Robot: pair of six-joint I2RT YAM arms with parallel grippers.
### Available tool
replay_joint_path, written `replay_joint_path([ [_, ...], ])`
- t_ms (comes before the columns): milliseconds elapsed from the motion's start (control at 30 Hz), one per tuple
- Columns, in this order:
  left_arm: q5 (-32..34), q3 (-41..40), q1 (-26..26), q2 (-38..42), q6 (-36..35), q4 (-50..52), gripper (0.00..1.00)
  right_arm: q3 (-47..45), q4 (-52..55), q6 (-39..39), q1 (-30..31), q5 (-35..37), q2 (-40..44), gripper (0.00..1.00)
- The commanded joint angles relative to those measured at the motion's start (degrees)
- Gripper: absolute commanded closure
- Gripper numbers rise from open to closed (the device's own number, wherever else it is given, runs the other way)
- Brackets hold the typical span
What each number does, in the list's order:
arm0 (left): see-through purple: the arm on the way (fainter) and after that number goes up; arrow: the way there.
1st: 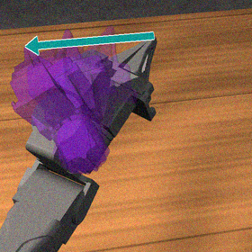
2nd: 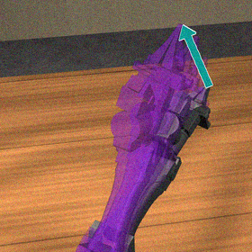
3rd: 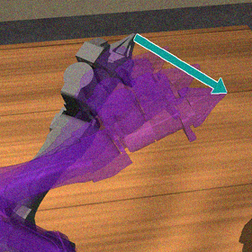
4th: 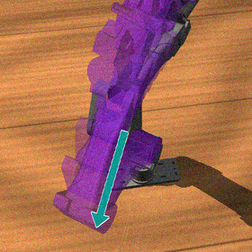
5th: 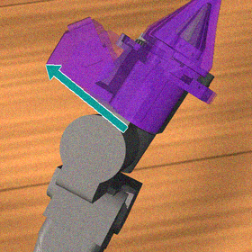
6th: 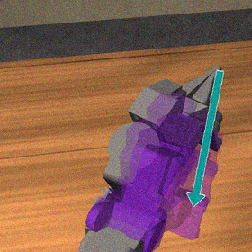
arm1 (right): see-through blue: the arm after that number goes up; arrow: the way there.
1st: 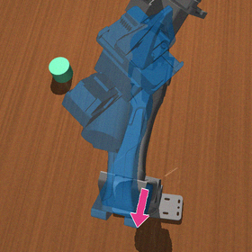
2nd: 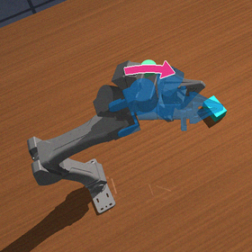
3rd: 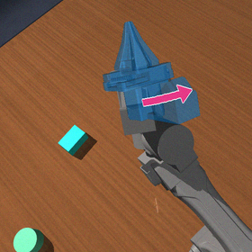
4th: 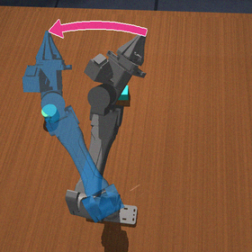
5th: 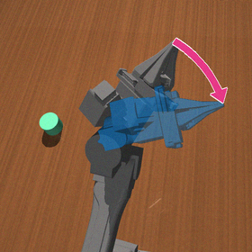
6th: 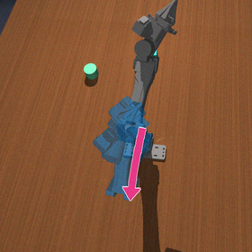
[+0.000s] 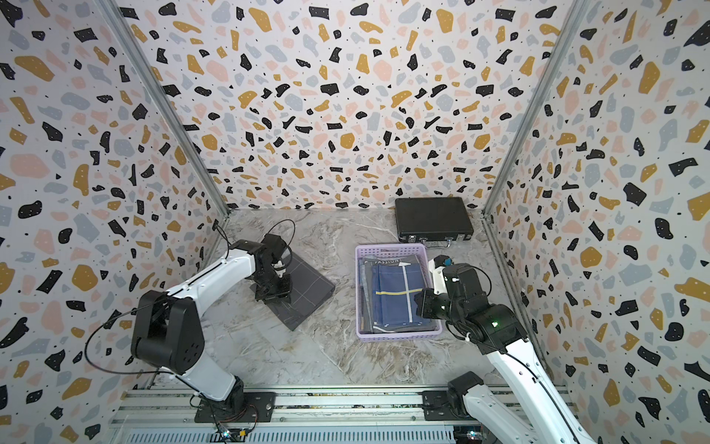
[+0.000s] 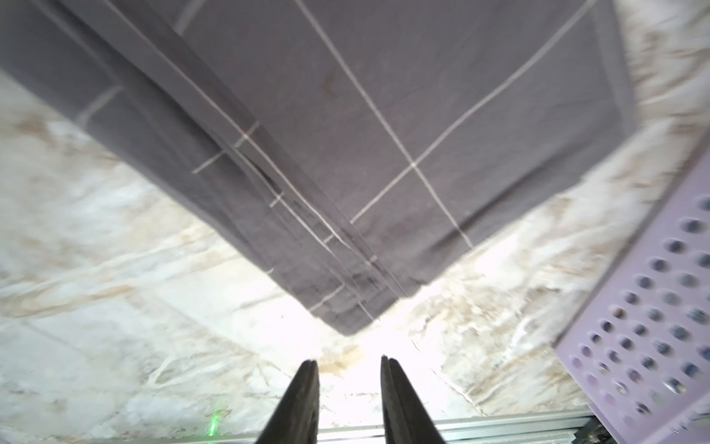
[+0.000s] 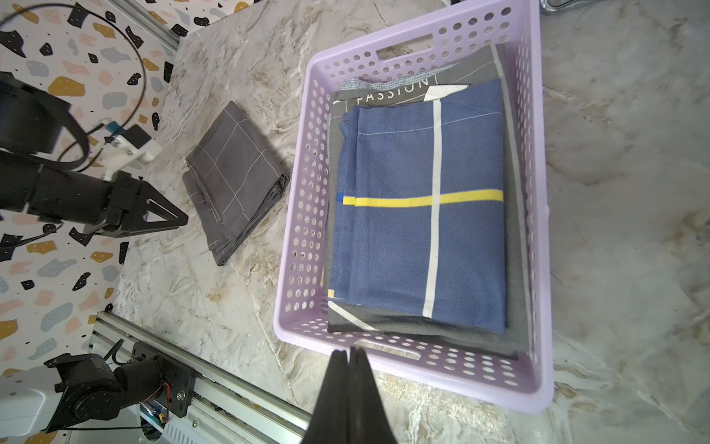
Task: Put the folded pillowcase in the basket
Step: Move the pillowcase to the center of the board.
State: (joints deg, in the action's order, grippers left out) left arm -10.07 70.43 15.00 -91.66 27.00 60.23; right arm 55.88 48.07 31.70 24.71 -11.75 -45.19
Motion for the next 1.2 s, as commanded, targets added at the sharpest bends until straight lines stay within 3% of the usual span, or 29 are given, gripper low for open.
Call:
replay_joint_path([
  [0,-2.9,1.0,-0.3,0.2,3.5,-3.4,0.68,1.3,1.5,-0.1,0.0,-0.2,0.0,1.00],
  [100,-7.8,5.1,1.0,-6.5,7.1,-10.0,0.69,1.2,1.5,0.3,0.0,-1.2,-1.3,1.00],
  [300,-7.2,18.9,6.0,-22.5,13.7,-13.9,0.69,1.2,3.8,0.8,0.0,1.7,-0.9,1.00],
  [467,-7.7,18.9,7.8,-28.9,16.4,-15.2,0.64,-0.3,3.3,2.6,0.0,1.0,-0.9,1.00],
  [633,-6.5,7.5,9.5,-25.0,15.5,-17.9,0.63,-1.1,3.0,2.6,0.0,1.1,-0.8,1.00],
  [900,-7.0,-17.0,14.1,-8.8,22.8,-29.9,0.64,-0.9,0.2,3.3,1.2,-0.2,-3.4,1.00],
  [1167,-7.6,-20.8,18.3,-0.5,24.1,-29.9,0.62,2.7,-1.5,3.9,8.8,4.7,-8.6,1.00],
])
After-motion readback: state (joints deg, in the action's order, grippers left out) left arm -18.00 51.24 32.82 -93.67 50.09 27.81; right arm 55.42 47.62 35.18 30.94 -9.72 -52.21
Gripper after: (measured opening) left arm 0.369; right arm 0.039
